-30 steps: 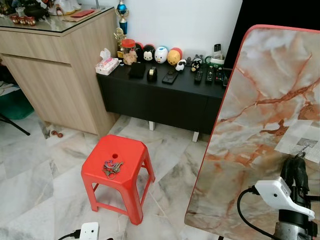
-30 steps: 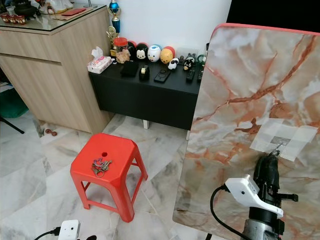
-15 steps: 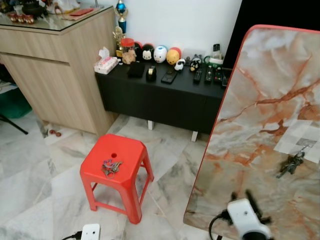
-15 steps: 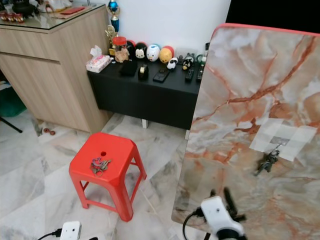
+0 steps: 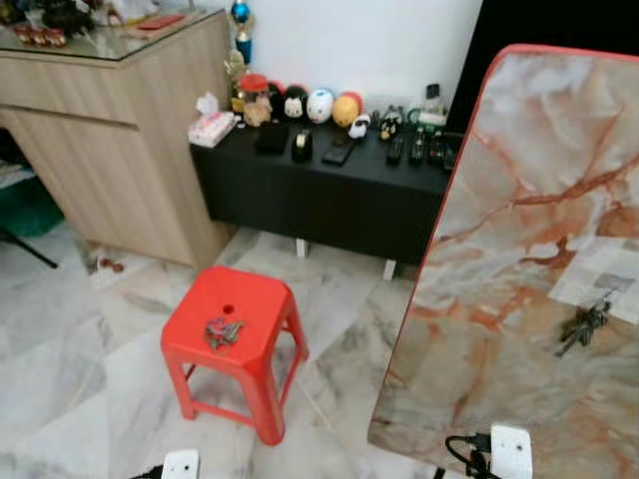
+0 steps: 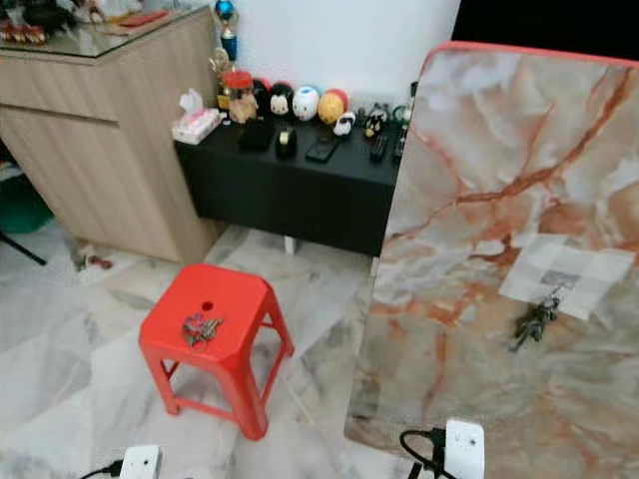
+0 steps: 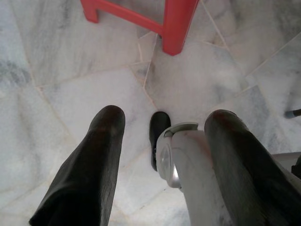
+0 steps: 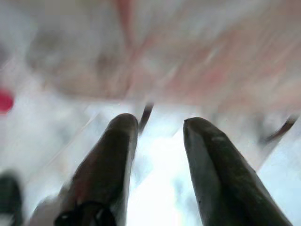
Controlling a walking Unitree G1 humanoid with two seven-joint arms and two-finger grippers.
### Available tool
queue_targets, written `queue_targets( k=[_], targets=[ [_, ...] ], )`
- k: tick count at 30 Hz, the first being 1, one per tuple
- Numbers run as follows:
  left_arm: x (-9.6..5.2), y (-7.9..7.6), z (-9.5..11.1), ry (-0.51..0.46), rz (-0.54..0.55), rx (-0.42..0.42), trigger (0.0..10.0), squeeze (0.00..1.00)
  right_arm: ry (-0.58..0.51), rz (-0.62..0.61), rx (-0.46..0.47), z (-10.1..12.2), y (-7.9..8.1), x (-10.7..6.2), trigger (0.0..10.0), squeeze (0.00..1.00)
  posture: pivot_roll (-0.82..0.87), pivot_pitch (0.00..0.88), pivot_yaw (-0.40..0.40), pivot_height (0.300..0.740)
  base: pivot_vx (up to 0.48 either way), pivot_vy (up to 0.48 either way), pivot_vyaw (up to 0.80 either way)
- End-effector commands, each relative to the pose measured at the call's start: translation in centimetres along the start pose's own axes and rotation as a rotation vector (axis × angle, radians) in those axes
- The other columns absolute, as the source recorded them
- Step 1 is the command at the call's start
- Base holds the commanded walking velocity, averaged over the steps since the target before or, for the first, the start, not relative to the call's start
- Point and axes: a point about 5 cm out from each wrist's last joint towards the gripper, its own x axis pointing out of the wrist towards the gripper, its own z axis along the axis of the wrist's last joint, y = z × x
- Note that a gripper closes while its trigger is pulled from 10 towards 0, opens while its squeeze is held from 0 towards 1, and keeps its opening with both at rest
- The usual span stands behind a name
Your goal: Hang keys on a hook
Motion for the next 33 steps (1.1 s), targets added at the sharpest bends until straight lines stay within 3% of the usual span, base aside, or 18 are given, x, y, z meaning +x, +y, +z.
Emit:
queue_targets(
  k=[1, 3, 5, 9, 16, 22, 23, 33],
  targets=[
    [-0.1, 0.3, -0.4, 0.020, 0.006, 0.007, 10.0, 0.00, 0.051, 0.007, 0.027, -0.7, -0.3, 0.1, 10.0, 0.00, 0.06, 0.060, -0.031, 0.740, 0.000, 0.000, 0.00],
    [-0.1, 0.4, -0.3, 0.022, 0.008, 0.009, 10.0, 0.00, 0.088, 0.019, -0.027, -1.0, 0.0, 0.2, 10.0, 0.00, 0.06, 0.054, -0.031, 0.740, 0.000, 0.000, 0.00],
    [-0.1, 0.4, -0.3, 0.022, 0.009, 0.008, 10.0, 0.00, 0.105, 0.012, -0.018, -1.1, 0.1, 0.3, 10.0, 0.00, 0.06, 0.052, -0.032, 0.740, 0.000, 0.000, 0.00],
    [-0.1, 0.5, -0.1, 0.016, 0.012, 0.008, 10.0, 0.00, 0.120, -0.053, 0.131, -0.8, 0.3, 0.5, 10.0, 0.00, 0.07, 0.041, -0.021, 0.740, 0.000, 0.000, 0.00],
    [0.0, 0.5, 0.1, 0.010, 0.010, 0.004, 10.0, 0.00, 0.119, 0.014, 0.117, -0.3, 2.1, 0.8, 10.0, 0.00, 0.08, 0.017, -0.020, 0.740, 0.000, 0.000, 0.00],
    [0.1, 0.3, 0.2, 0.016, 0.007, 0.016, 10.0, 0.00, 0.125, 0.032, 0.108, -0.3, 2.2, 0.8, 10.0, 0.00, 0.08, 0.003, -0.021, 0.740, 0.000, 0.000, 0.00],
    [0.1, 0.3, 0.3, 0.014, 0.006, 0.015, 10.0, 0.00, 0.132, 0.034, 0.071, -0.5, 2.2, 0.7, 10.0, 0.00, 0.08, 0.000, -0.017, 0.740, 0.000, 0.304, 0.00],
    [0.2, 0.7, 0.7, 0.006, 0.002, 0.028, 10.0, 0.00, 0.154, 0.041, 0.110, -1.3, 2.5, 0.5, 10.0, 0.00, 0.09, 0.000, 0.004, 0.740, 0.000, 0.391, 0.00]
  ],
)
